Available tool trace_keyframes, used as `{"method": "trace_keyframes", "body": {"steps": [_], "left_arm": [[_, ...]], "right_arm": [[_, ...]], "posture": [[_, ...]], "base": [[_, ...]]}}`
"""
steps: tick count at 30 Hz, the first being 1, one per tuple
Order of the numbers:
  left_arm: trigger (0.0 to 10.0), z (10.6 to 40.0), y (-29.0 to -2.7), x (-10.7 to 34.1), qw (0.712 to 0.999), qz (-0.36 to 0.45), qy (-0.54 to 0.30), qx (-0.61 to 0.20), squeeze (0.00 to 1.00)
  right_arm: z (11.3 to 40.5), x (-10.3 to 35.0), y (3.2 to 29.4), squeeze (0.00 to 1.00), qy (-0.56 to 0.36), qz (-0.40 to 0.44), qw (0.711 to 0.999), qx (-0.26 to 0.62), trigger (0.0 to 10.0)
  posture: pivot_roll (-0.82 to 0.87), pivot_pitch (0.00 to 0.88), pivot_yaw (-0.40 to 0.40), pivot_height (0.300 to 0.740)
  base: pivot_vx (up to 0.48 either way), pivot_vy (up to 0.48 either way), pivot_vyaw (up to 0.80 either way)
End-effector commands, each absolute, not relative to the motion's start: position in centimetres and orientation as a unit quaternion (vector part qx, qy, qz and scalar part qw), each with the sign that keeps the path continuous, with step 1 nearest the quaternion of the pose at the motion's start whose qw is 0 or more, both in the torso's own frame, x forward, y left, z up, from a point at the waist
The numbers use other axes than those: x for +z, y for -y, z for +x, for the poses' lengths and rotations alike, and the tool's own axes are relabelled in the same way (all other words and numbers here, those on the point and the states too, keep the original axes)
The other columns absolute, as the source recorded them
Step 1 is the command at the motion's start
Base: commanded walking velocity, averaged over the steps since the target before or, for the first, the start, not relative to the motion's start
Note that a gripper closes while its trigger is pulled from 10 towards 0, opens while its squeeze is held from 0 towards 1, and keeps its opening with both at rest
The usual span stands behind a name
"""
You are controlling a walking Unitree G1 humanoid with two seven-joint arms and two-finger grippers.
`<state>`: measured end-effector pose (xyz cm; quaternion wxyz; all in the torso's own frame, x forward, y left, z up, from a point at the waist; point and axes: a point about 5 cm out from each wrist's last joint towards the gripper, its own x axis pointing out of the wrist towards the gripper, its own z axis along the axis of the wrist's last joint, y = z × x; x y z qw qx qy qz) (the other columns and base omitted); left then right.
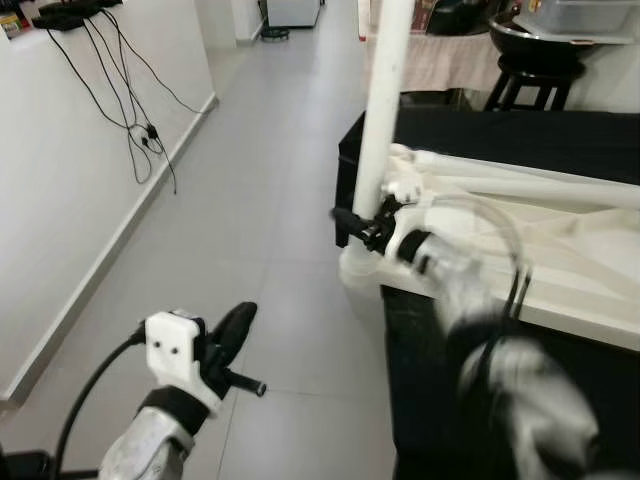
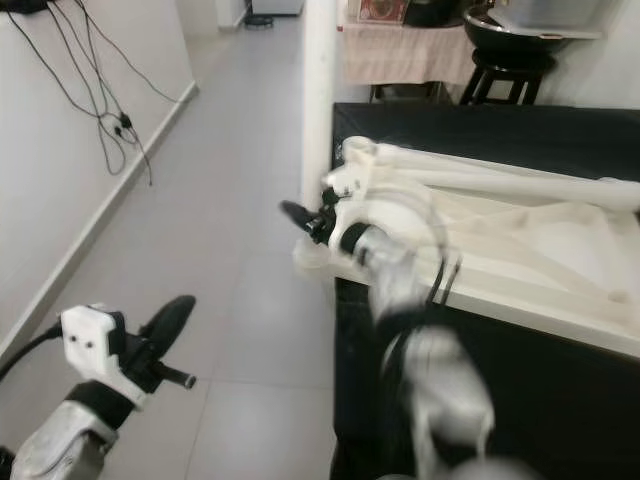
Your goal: Building children table
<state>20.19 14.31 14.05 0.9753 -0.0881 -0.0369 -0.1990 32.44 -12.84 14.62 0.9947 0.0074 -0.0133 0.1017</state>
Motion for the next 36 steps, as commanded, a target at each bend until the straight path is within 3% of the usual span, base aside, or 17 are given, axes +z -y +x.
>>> {"method": "trace_keyframes", "body": {"steps": [1,12,13,14,15,16,17,23,24,26,27,29,31,33,36], "left_arm": [[10.0,20.7,-14.3,13.6,0.975,-0.085,0.037,-0.2,0.0],[10.0,21.8,-14.5,13.3,0.976,-0.084,0.049,-0.196,0.0],[10.0,22.0,-14.7,13.2,0.976,-0.088,0.051,-0.191,0.0],[10.0,22.0,-14.7,13.2,0.976,-0.088,0.051,-0.191,0.0],[10.0,22.1,-14.7,13.2,0.976,-0.088,0.052,-0.194,0.0],[10.0,22.1,-14.7,13.1,0.975,-0.087,0.054,-0.197,0.0],[10.0,22.1,-14.6,13.0,0.974,-0.084,0.054,-0.205,0.0],[10.0,22.2,-14.1,12.6,0.969,-0.085,0.057,-0.226,0.0],[10.0,22.2,-14.0,12.6,0.968,-0.085,0.06,-0.229,0.0],[10.0,22.2,-14.0,12.6,0.967,-0.084,0.061,-0.231,0.0],[10.0,22.2,-13.9,12.6,0.967,-0.084,0.063,-0.233,0.0],[10.0,22.0,-13.8,12.7,0.966,-0.083,0.065,-0.237,0.0],[10.0,21.7,-13.5,12.7,0.962,-0.084,0.068,-0.249,0.0],[10.0,21.7,-13.5,12.7,0.962,-0.084,0.068,-0.249,0.0],[10.0,21.2,-13.0,12.7,0.955,-0.088,0.066,-0.275,0.0]], "right_arm": [[30.4,10.6,14.4,0.0,-0.105,0.002,0.991,0.08,0.0],[32.6,13.0,15.7,0.0,-0.057,-0.041,0.995,0.077,0.0],[32.2,13.2,15.5,0.0,-0.066,-0.038,0.995,0.065,1.8],[32.2,13.2,15.5,0.0,-0.066,-0.038,0.995,0.065,1.8],[31.9,13.4,15.2,0.0,-0.071,-0.034,0.995,0.06,10.0],[31.3,13.8,14.9,0.0,-0.08,-0.032,0.995,0.054,10.0],[31.2,14.2,14.6,1.0,-0.082,-0.028,0.994,0.068,10.0],[35.9,18.0,15.0,1.0,-0.007,0.012,0.982,0.187,10.0],[36.5,18.9,15.1,0.26,0.008,0.004,0.977,0.212,10.0],[36.9,19.5,15.3,0.26,0.02,-0.003,0.974,0.227,10.0],[37.1,20.0,15.4,0.0,0.027,-0.008,0.971,0.237,10.0],[37.4,20.4,15.3,0.0,0.029,-0.016,0.961,0.274,10.0],[37.4,19.5,14.6,0.0,-0.01,-0.034,0.927,0.373,10.0],[37.4,19.5,14.6,0.0,-0.01,-0.034,0.927,0.373,10.0],[37.5,17.1,14.1,0.0,-0.076,-0.085,0.895,0.431,10.0]], "posture": [[0.02,0.063,0.021,0.74],[0.01,0.021,-0.002,0.74],[0.02,0.01,0.0,0.74],[0.02,0.01,0.0,0.74],[0.02,0.006,-0.001,0.74],[0.02,0.006,-0.001,0.74],[0.02,0.0,-0.003,0.74],[0.03,0.0,-0.006,0.74],[0.04,0.0,-0.011,0.74],[0.04,0.0,-0.012,0.74],[0.04,0.0,-0.012,0.74],[0.05,0.0,-0.014,0.74],[0.05,0.0,-0.011,0.74],[0.05,0.0,-0.011,0.74],[0.09,0.0,-0.019,0.74]], "base": [[0.0,0.0,0.0],[0.0,0.0,0.0],[0.0,0.0,0.0],[0.0,0.0,0.0],[0.0,0.0,0.0],[0.0,0.0,0.0],[0.0,0.0,0.0],[0.0,0.0,0.0],[0.0,0.0,0.0],[0.0,0.0,0.0],[0.0,0.0,0.0],[0.0,0.0,0.0],[0.0,0.0,0.0],[0.0,0.0,0.0],[0.0,0.0,0.0]]}}
